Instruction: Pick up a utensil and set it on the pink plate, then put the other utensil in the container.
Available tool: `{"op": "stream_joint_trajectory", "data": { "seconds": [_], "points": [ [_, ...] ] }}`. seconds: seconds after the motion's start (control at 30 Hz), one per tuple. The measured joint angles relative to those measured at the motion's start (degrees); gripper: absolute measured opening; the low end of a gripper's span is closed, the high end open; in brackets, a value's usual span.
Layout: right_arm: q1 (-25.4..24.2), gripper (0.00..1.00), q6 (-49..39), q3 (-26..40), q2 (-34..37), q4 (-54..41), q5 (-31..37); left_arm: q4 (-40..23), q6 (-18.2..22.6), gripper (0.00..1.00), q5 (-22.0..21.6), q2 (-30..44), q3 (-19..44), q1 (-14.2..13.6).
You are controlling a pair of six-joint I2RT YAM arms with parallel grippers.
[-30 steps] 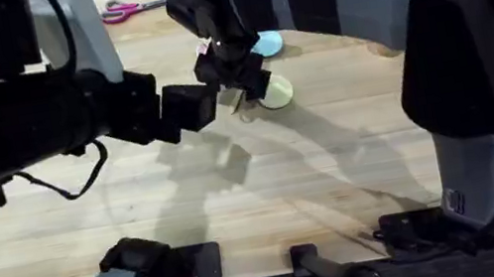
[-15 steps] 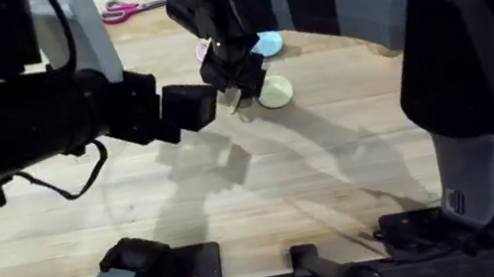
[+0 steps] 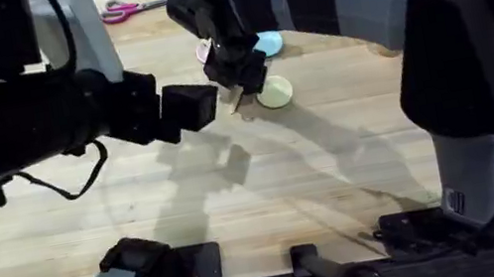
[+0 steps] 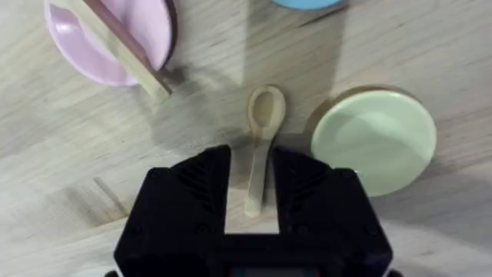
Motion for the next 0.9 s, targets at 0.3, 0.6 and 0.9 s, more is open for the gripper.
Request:
{"op": "stream_joint_trajectory", "data": {
  "seconds": [0.3,0.6,0.9],
  "points": [
    [0.0,0.363,0.0,0.1,0.4,0.0,0.5,0.0,0.0,0.993,0.0,0.0,0.0,0.0],
    [0.1,0.101,0.0,0.2,0.5,-0.7,1.1,0.0,0.0,0.994,0.0,0.0,0.0,0.0],
    [0.1,0.036,-0.1,0.2,0.5,-0.6,1.6,0.0,0.0,0.994,0.0,0.0,0.0,0.0]
  ]
}}
